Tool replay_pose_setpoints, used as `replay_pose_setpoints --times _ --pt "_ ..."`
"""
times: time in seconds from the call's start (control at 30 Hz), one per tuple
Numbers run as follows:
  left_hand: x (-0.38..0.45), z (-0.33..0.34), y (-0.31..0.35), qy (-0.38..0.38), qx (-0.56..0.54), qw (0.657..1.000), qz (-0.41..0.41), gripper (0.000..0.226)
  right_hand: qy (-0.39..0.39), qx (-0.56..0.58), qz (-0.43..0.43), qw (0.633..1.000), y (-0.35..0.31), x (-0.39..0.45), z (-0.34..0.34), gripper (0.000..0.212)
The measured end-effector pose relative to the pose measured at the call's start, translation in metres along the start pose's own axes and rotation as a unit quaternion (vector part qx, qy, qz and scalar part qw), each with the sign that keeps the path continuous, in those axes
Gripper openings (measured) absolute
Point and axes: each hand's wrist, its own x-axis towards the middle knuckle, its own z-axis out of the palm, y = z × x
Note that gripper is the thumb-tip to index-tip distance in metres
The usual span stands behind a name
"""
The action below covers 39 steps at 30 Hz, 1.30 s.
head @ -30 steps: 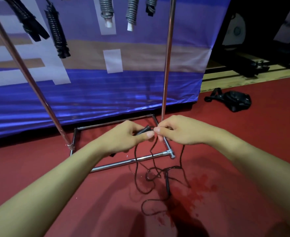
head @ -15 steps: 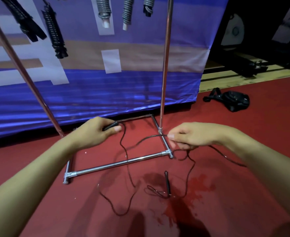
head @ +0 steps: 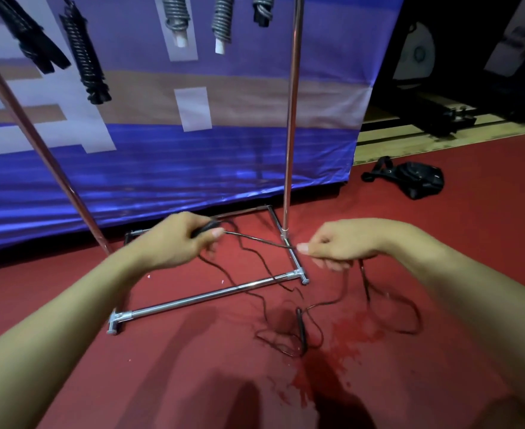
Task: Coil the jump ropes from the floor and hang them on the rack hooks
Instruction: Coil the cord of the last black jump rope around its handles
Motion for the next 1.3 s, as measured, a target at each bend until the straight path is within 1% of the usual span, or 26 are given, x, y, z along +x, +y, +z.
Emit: replay_pose_setpoints --times 0.03,0.1,0.17,0.23,0.3,0.37,0.43,0.5,0.53,0.57,0.63,0.7,0.77,0.87,0.93,0.97,1.03,1.1,1.13,1.17,1.23,1.3 --pt "-0.002 -0.007 -0.010 -0.002 0.018 1.000 -0.020 0.034 -0.014 -0.011 0.014 1.000 0.006 -0.001 0.000 0.057" --pt "-0.007 -0.014 -0.017 -0.016 0.030 0.998 -0.046 0.031 -0.013 -0.009 0.004 1.000 0.009 -0.001 0.002 0.057" --pt "-0.007 -0.010 -0.009 -0.016 0.029 0.999 -0.037 0.037 0.006 -0.014 -0.029 0.999 -0.002 0.000 0.002 0.052" --pt "-0.002 0.001 0.008 -0.007 0.012 1.000 -0.009 0.038 0.015 -0.023 -0.058 0.998 -0.015 0.004 0.003 0.049" --pt "0.002 0.015 0.029 -0.010 -0.028 0.999 0.013 0.034 0.021 -0.036 -0.078 0.996 -0.026 0.007 0.007 0.049" --pt "0.002 0.028 0.049 -0.036 -0.064 0.997 0.025 0.031 0.040 -0.037 -0.096 0.994 -0.034 0.010 0.011 0.049" --pt "0.002 0.038 0.058 -0.067 -0.113 0.991 0.014 0.031 0.067 -0.028 -0.107 0.992 -0.038 0.012 0.013 0.049" --pt "0.002 0.039 0.060 -0.080 -0.171 0.982 -0.005 0.032 0.087 -0.015 -0.111 0.990 -0.037 0.011 0.012 0.046" --pt "0.003 0.036 0.058 -0.077 -0.166 0.983 0.001 0.032 0.088 -0.016 -0.110 0.990 -0.035 0.010 0.011 0.045" --pt "0.004 0.030 0.053 -0.066 -0.137 0.988 0.015 0.032 0.083 -0.021 -0.104 0.991 -0.031 0.009 0.010 0.045" --pt "0.008 0.016 0.034 -0.032 -0.081 0.996 0.027 0.032 0.067 -0.027 -0.066 0.995 -0.018 0.008 0.006 0.048" --pt "0.007 0.001 0.008 -0.005 -0.064 0.998 0.001 0.033 0.064 -0.031 -0.024 0.997 0.002 0.006 0.001 0.051" --pt "0.001 -0.006 -0.013 -0.010 -0.050 0.998 -0.025 0.036 0.062 -0.022 -0.007 0.998 0.017 0.004 -0.003 0.047" --pt "-0.001 0.003 -0.019 -0.046 0.013 0.998 -0.032 0.032 0.048 -0.024 -0.042 0.998 0.015 0.003 0.000 0.041" --pt "0.004 0.013 -0.006 -0.048 0.037 0.998 -0.016 0.034 0.049 -0.048 -0.079 0.995 0.001 0.005 0.003 0.039" --pt "0.006 0.016 0.002 -0.049 0.025 0.998 -0.011 0.035 0.056 -0.056 -0.092 0.993 -0.007 0.007 0.004 0.039" --pt "0.007 0.022 0.022 -0.073 -0.067 0.995 -0.015 0.030 0.085 -0.064 -0.103 0.989 -0.021 0.010 0.005 0.039" --pt "0.005 0.030 0.040 -0.126 -0.188 0.974 -0.026 0.030 0.116 -0.072 -0.108 0.985 -0.030 0.015 0.007 0.038" --pt "0.004 0.035 0.046 -0.139 -0.212 0.967 -0.020 0.029 0.127 -0.080 -0.110 0.983 -0.032 0.016 0.008 0.039" --pt "0.004 0.038 0.049 -0.129 -0.211 0.969 -0.009 0.027 0.130 -0.081 -0.108 0.982 -0.031 0.017 0.008 0.040" --pt "0.007 0.034 0.047 -0.072 -0.173 0.982 0.002 0.027 0.115 -0.065 -0.090 0.987 -0.026 0.015 0.006 0.044" --pt "0.009 0.017 0.033 -0.026 -0.129 0.991 -0.008 0.029 0.091 -0.040 -0.052 0.994 -0.012 0.013 0.000 0.050"
